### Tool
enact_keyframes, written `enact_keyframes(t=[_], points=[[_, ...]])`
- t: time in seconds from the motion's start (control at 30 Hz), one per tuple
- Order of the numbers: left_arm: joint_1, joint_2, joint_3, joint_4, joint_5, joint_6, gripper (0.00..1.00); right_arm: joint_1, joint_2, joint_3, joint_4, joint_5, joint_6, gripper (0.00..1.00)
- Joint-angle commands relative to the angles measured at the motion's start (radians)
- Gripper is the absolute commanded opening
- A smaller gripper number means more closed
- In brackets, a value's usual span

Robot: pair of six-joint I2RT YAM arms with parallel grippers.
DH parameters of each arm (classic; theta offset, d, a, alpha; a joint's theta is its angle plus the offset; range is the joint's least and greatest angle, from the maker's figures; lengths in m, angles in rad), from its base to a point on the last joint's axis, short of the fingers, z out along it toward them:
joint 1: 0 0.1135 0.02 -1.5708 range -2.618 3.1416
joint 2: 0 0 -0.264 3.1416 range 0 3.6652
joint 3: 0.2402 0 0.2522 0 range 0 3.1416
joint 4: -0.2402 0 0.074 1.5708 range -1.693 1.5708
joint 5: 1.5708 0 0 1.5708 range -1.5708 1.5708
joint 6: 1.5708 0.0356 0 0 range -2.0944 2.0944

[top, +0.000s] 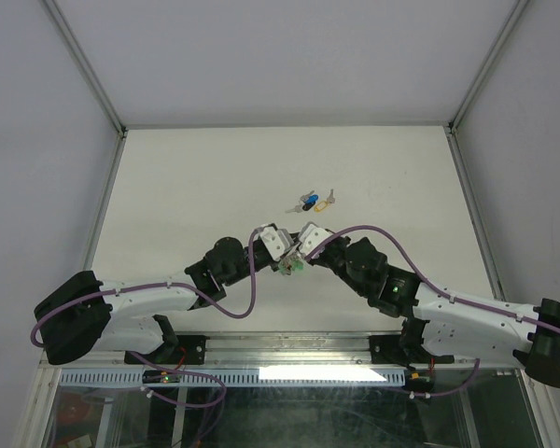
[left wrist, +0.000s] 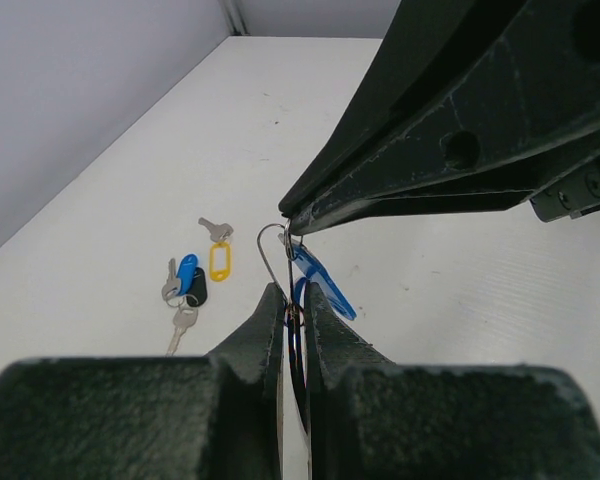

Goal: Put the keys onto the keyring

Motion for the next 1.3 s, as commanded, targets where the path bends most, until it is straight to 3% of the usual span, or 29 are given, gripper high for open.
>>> enact_keyframes(t=[0.0,0.43,0.7,0.9,1.03,1.17,1.27], points=[[-0.033,0.005,0.023,-0.033,0.267,-0.016,0.0,-0.027,-0.012,0.025,0.195,0.089,-0.008,0.0],[-0.034,0.007,0.029,-0.047,0.276,-0.011,0.0,-0.027,-0.071,0.004,0.212,0.125,-0.073,0.0],[-0.035,-0.002,0.018,-0.037,0.226,-0.008,0.0,-0.027,-0.151,0.035,0.02,0.065,-0.031,0.0],[-0.033,-0.014,0.008,-0.023,0.138,-0.018,0.0,-0.032,-0.15,0.112,-0.185,0.146,0.211,0.01],[-0.032,-0.024,-0.003,-0.006,0.091,-0.03,0.0,-0.104,-0.099,0.2,-0.362,0.154,0.439,0.12],[-0.031,-0.043,-0.021,0.018,0.075,-0.034,0.0,-0.313,-0.036,0.283,-0.541,-0.056,0.642,0.21],[-0.032,-0.047,-0.03,0.029,0.066,-0.031,0.0,-0.438,-0.013,0.296,-0.569,-0.257,0.74,0.29]])
